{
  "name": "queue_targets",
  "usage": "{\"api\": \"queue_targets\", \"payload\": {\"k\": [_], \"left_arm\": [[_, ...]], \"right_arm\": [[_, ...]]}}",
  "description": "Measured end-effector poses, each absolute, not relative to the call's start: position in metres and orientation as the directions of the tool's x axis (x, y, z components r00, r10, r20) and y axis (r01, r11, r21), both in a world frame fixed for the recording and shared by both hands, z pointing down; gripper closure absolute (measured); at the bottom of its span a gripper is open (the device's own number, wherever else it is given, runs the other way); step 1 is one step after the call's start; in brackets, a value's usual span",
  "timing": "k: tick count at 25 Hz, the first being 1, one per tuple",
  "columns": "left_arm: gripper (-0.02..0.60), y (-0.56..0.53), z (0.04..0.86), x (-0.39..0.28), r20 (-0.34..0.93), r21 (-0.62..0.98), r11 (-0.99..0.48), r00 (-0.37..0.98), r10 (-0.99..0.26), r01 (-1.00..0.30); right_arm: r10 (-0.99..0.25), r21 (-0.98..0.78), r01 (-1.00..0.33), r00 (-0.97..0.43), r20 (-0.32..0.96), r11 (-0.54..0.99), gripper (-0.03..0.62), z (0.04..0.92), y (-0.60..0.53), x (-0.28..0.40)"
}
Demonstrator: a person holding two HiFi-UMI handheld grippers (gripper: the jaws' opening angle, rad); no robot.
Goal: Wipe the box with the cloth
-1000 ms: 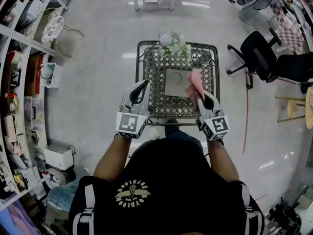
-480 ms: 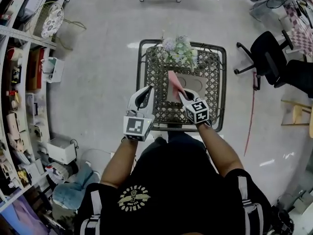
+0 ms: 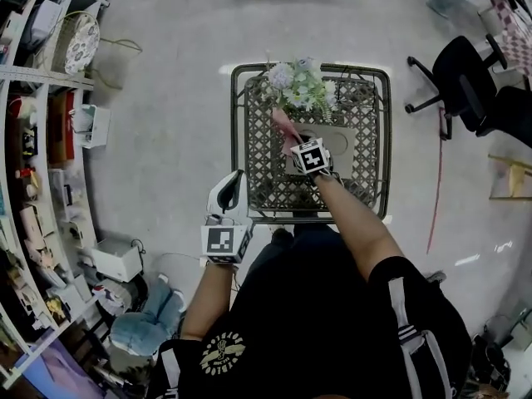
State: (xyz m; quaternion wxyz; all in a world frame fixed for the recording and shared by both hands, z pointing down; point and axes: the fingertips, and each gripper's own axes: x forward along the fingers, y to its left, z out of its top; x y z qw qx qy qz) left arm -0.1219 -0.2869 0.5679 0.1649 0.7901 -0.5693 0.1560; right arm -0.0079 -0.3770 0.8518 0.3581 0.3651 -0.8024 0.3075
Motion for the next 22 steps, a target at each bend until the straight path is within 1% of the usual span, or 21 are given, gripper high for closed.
{"api": "queue_targets", "payload": {"k": [3, 9, 17, 22], "left_arm": [[0.581, -0.283, 0.575, -0.115, 0.454, 0.087, -0.309, 0.314, -0.834, -0.947], [0.581, -0.283, 0.583, -0.106, 0.458, 0.104, -0.330, 0.340, -0.821, -0.938], [0.581, -0.288, 0.576, -0.096, 0.444, 0.096, -0.367, 0.369, -0.816, -0.925], [0.581, -0.285, 0.566, -0.099, 0.426, 0.081, -0.363, 0.361, -0.830, -0.928]], "right_arm": [[-0.366, -0.184, -0.831, -0.415, 0.833, 0.525, 0.577, 0.865, -0.379, 0.007], [-0.402, -0.105, -0.868, -0.328, 0.855, 0.486, 0.577, 0.871, -0.380, 0.052], [-0.417, -0.017, -0.933, -0.178, 0.891, 0.360, 0.577, 0.875, -0.367, 0.155], [-0.425, 0.028, -0.956, -0.104, 0.899, 0.293, 0.577, 0.874, -0.360, 0.211]]}}
